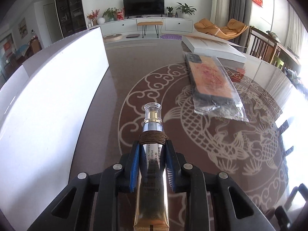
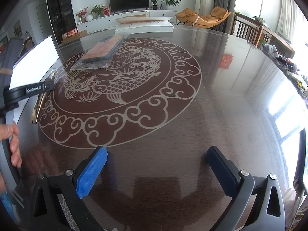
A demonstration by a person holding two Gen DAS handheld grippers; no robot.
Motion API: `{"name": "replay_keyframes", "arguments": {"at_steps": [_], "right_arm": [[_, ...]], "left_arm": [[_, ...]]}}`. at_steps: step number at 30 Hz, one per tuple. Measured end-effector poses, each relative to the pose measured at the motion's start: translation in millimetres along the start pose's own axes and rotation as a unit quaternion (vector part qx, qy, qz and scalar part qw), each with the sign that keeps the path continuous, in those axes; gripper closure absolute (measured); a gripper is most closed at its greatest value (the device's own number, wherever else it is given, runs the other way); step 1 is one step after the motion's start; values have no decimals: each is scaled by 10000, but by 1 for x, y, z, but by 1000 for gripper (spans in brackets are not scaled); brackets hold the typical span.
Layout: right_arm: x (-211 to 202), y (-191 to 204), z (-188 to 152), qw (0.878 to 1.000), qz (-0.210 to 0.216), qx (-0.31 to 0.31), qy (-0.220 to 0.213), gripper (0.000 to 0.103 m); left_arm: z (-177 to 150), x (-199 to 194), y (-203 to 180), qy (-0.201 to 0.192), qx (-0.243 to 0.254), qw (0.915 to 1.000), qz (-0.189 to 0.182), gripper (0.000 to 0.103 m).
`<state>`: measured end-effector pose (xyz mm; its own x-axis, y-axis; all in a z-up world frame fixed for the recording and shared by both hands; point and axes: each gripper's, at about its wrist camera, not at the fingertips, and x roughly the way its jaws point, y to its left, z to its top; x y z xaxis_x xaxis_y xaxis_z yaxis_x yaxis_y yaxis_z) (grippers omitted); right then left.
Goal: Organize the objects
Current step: 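Lift the gold tube with the left tool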
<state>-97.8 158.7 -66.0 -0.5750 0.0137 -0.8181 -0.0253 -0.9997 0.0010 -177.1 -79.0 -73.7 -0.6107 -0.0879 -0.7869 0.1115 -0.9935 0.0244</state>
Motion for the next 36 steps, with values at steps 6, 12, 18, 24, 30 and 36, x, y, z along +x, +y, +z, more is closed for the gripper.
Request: {"name": "replay_keyframes", "arguments": {"at_steps": [6, 12, 18, 24, 30, 36], "right_arm": [[0, 0, 0, 10000, -17, -11, 6, 0], [1, 0, 0, 10000, -16, -13, 6, 0], [1, 0, 0, 10000, -14, -15, 7, 0], [1, 0, 0, 10000, -15, -14, 8, 0], [1, 0, 0, 10000, -24, -15, 6, 0], [9, 3, 17, 9994, 80, -243, 223, 0]], "left_arm": [[-46, -36, 9, 80, 90, 9997, -199, 77], [-56, -37, 13, 243, 210, 9991, -291, 15], [-60, -41, 12, 253, 318, 9987, -304, 13], [-62, -42, 11, 152, 431, 9981, -412, 7], [-60, -40, 6, 233, 584, 9963, -582, 0], [-60, -40, 6, 228, 582, 9964, -580, 0]]}}
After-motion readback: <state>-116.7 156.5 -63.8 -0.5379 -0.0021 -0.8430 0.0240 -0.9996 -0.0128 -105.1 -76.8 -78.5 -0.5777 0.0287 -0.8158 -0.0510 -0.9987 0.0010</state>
